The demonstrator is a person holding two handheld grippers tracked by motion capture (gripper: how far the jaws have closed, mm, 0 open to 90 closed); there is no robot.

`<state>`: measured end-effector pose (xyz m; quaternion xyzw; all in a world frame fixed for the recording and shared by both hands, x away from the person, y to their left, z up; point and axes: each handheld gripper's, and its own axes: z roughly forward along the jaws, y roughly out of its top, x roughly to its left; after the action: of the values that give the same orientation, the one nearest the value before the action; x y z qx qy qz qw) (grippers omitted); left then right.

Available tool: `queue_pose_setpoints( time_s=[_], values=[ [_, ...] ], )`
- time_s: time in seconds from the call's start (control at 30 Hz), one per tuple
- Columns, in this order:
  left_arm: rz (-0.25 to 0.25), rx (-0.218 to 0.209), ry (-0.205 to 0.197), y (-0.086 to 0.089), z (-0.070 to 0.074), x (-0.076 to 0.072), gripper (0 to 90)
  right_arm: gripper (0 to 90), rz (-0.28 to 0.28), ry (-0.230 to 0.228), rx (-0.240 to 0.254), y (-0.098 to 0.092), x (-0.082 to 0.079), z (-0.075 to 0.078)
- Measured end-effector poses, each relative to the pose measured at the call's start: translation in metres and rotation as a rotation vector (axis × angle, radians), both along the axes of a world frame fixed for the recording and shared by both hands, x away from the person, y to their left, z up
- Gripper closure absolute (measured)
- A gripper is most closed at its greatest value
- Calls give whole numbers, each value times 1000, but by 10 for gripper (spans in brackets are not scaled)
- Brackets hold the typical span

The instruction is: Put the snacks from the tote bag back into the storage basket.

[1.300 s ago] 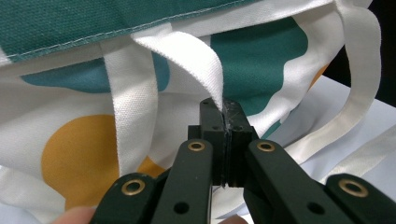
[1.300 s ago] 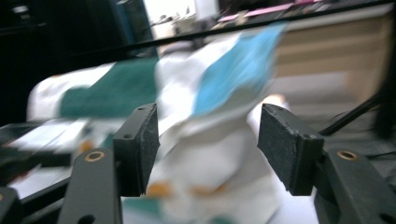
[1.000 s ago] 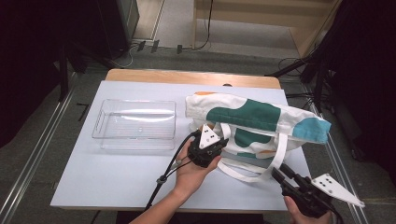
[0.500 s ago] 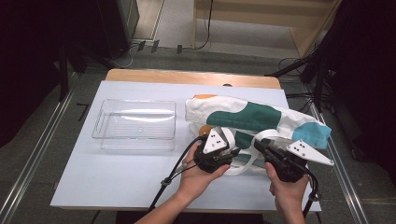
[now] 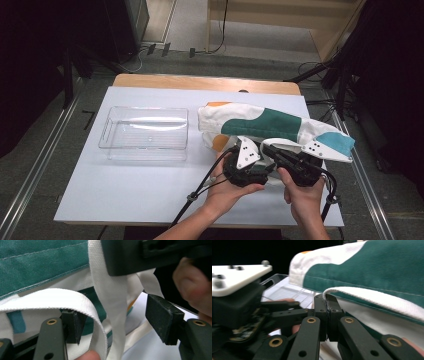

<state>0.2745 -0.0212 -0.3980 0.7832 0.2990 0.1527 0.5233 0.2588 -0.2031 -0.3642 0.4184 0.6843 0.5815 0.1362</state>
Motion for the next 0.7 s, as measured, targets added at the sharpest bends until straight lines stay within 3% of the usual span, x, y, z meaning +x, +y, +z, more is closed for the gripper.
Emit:
queue_pose_setpoints(
  time_s=[0.07,0.17,0.23,0.27,0.4,0.47,0.6,0.7],
  values=[
    [22,21,-9,0,0,2,442,900,16,5,11,-2,-1,0],
    [15,26,-11,2,2,5,651,890,15,5,19,-6,-1,0],
    [22,33,-24,6,5,6,789,850,12,-6,15,-9,-3,1],
    [17,32,-16,9,7,8,815,800,12,-19,13,-10,-4,1],
    [16,45,-15,16,10,11,837,660,-14,-40,72,-25,-12,-3],
    [16,59,-25,18,12,11,840,645,-34,-51,93,-35,-19,-7],
    [18,47,-28,22,16,14,842,639,-100,-83,66,-52,-36,-18],
    [14,40,-29,23,20,14,842,639,-191,-101,0,-61,-46,-31]
  ],
)
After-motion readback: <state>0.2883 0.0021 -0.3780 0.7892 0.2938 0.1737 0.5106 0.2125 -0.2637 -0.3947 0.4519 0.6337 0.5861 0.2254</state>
